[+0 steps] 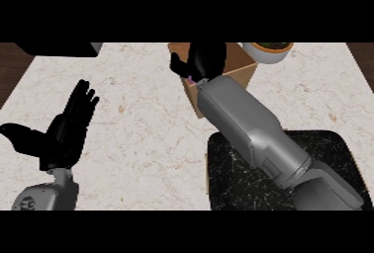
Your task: Pick the can from the tray and place it in the cardboard box
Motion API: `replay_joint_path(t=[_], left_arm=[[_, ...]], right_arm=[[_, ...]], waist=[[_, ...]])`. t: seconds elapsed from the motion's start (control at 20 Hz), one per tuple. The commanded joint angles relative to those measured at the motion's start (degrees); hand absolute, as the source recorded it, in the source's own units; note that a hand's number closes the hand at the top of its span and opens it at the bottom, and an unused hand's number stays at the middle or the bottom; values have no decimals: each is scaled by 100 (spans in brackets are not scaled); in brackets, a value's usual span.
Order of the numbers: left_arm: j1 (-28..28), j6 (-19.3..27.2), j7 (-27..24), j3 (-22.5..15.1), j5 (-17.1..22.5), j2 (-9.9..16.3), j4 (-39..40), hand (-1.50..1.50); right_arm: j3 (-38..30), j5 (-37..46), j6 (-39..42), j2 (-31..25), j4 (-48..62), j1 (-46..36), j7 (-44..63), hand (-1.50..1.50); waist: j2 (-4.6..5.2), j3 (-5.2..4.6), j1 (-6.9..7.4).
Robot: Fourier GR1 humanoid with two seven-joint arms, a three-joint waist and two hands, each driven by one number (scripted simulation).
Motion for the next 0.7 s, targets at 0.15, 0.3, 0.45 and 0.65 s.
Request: replay_joint_path(t=[0.15, 0.3, 0.45, 0.65], left_arm=[[84, 82, 105, -18, -66, 0, -195, 0], [-55, 89, 58, 98, -7, 21, -59, 0], [-51, -140, 137, 324, 188, 293, -29, 0], [66, 20, -57, 152, 32, 39, -27, 0]], right_arm=[[-529, -190, -1736, 51, -480, 93, -506, -150], [-1150, -766, -1998, 51, -790, 131, -853, -150], [-1515, -1288, -2346, 52, -1568, 397, -1051, -150], [-1496, -1902, -2715, 52, -2064, 798, -1491, -150]], waist=[[-16, 2, -66], [9, 4, -96], [-40, 10, -190], [-26, 0, -100]])
